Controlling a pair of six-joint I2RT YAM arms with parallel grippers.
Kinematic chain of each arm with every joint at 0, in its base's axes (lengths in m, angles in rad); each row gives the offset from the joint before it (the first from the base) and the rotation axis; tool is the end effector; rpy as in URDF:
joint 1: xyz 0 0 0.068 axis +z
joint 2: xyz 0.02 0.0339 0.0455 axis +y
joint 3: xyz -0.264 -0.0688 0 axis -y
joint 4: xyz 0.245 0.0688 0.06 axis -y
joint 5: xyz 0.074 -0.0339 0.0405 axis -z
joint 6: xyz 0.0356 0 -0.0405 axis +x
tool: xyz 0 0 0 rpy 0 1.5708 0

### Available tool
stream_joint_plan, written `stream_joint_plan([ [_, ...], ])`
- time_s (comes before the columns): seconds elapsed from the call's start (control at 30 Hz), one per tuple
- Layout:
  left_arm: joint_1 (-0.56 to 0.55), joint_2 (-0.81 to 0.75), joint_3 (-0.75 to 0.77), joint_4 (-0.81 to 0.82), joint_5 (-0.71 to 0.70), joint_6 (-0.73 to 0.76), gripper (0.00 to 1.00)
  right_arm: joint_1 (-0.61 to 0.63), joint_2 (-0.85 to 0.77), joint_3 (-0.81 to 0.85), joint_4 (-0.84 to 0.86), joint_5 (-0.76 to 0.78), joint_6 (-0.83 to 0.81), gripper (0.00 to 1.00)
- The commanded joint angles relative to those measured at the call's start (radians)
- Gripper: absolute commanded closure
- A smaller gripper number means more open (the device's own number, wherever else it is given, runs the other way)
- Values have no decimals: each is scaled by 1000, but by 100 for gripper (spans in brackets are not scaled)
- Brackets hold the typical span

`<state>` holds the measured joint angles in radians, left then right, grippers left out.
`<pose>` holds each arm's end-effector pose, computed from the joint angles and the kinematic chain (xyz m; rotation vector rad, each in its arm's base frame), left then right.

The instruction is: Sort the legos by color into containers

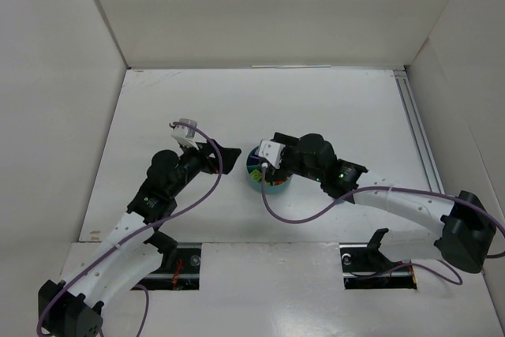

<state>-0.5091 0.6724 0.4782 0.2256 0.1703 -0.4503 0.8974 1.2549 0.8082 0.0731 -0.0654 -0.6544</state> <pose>0.1494 -0.0903 0.2930 0.1882 1.5977 -0.8846 0.1771 0.2257 0.2727 -1.3965 1.3612 0.2245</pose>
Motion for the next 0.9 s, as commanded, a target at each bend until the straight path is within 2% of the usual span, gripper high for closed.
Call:
stream_joint_plan([
  [0.0,-2,9,-1,46,11,12,0,8,-48,20,21,-71,13,21],
  [0.2,-2,27,-1,66,31,12,0,8,-80,20,21,-71,24,21],
  [0.33,-2,36,-1,75,51,12,0,8,-113,20,2,28,79,22],
  [0.4,-2,47,-1,75,74,22,0,8,-132,20,-27,145,136,22],
  [0.5,-2,58,10,64,96,22,0,8,-181,20,-186,339,304,15],
  [0.53,-2,58,10,54,97,22,0,8,-196,20,-305,381,361,11],
  [0.57,-2,67,19,54,97,22,0,8,-231,20,-368,415,484,8],
  [0.63,-2,67,19,54,106,22,0,-26,-270,20,-491,463,600,3],
  [0.67,-2,67,19,54,106,22,0,-69,-313,-13,-598,463,696,0],
  [0.73,-2,67,10,54,106,12,0,-132,-350,-55,-662,387,743,0],
  [0.77,-2,67,1,54,106,12,0,-206,-363,-102,-692,347,757,0],
  [0.87,-2,67,-9,63,115,2,0,-305,-406,-174,-693,176,757,0],
])
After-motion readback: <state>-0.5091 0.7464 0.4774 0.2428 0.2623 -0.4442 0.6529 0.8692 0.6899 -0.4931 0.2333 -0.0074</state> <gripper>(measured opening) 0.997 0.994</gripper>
